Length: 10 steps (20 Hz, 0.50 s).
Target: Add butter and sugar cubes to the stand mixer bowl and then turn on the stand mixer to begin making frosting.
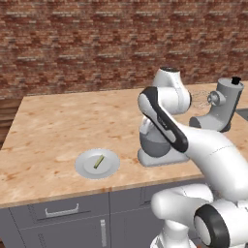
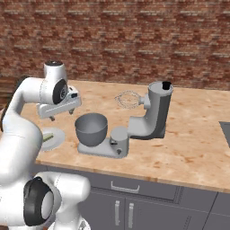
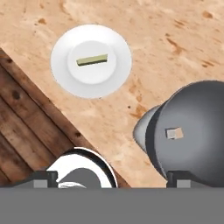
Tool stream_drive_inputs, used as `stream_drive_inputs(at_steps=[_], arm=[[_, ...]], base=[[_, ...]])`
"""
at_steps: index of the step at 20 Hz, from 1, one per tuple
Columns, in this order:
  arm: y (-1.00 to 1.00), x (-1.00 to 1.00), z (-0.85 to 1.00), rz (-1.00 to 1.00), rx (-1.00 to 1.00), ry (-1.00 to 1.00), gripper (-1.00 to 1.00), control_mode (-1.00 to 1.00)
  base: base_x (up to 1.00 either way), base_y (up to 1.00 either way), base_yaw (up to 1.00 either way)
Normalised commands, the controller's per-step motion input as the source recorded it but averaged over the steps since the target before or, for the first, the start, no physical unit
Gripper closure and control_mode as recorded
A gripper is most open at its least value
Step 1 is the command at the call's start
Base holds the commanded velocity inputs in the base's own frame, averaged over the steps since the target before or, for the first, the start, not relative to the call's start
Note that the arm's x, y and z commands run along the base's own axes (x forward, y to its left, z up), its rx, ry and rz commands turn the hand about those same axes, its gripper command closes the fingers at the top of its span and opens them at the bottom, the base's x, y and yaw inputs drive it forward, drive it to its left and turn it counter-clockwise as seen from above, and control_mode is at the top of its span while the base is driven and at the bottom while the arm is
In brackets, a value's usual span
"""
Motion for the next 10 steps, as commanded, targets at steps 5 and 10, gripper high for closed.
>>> stream_drive_inputs(at_steps=[5,10], arm=[[0.78,-0.56,-0.03,-0.21,0.00,0.03,-1.00,-1.00],[0.71,-0.02,-0.27,-0.33,0.00,0.11,-1.00,-1.00]], base=[[0.00,0.00,0.00],[0.00,0.00,0.00]])
